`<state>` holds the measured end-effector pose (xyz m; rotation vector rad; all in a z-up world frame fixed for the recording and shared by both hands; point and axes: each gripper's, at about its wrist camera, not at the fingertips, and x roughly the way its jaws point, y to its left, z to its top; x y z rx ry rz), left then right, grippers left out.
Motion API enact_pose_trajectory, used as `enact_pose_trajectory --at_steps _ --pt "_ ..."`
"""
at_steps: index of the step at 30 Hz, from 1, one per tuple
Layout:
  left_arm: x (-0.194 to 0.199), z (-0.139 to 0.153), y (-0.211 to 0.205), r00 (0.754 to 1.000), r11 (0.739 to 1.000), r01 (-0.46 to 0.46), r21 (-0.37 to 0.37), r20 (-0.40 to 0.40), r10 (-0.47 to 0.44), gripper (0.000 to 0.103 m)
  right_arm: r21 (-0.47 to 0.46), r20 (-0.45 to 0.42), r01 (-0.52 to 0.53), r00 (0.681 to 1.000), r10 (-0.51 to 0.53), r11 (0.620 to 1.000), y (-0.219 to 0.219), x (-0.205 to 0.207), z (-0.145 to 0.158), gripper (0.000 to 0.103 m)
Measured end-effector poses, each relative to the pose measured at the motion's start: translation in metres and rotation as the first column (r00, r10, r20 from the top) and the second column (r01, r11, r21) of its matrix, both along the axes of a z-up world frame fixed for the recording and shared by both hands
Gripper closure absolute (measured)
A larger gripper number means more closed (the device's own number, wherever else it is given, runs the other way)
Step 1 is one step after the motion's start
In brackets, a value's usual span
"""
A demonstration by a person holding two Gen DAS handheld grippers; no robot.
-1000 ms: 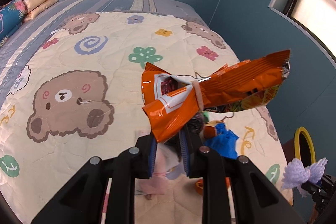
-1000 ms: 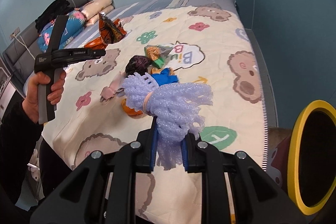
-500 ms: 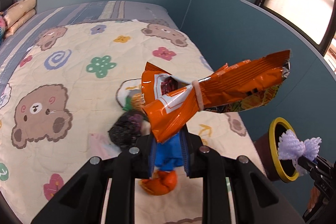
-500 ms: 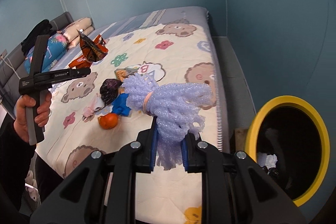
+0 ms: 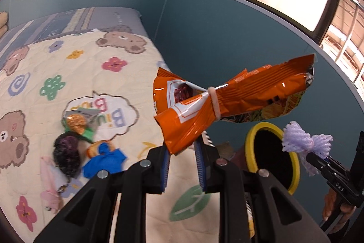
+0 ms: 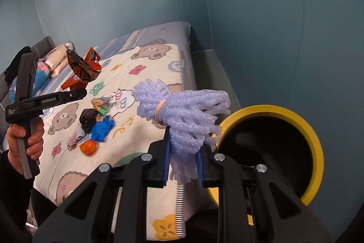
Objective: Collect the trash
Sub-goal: 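Carry the orange wrapper and lavender foam net over the yellow-rimmed bin with both tools, then open both tools to drop the wrapper and foam net into the bin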
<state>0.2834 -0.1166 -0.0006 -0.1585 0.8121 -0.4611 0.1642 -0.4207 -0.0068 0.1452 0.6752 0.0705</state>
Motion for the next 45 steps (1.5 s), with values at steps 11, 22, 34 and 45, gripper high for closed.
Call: enact_pose_trajectory --at_steps 11,22,34,45 --pt "-0.006 0.000 -0.087 0.991 0.991 0.130 -0.013 -0.004 -0.130 0.084 0.001 0.024 0.133 0.991 -0.133 0.991 -0.056 -0.011 0.006 0.084" --pt "-0.005 -0.022 -0.156 0.976 0.977 0.213 -0.002 -0.054 -0.213 0.084 -0.003 -0.014 0.257 0.966 -0.257 0.967 -0.098 -0.010 -0.015 0.084" --pt "-0.005 -0.068 -0.228 0.945 0.953 0.300 0.031 -0.149 -0.292 0.083 0.034 -0.081 0.312 0.948 -0.309 0.949 -0.139 -0.003 -0.048 0.082" --pt "-0.008 -0.076 -0.254 0.933 0.946 0.325 0.004 -0.164 -0.320 0.070 0.041 -0.089 0.364 0.929 -0.360 0.930 -0.160 -0.008 -0.056 0.061"
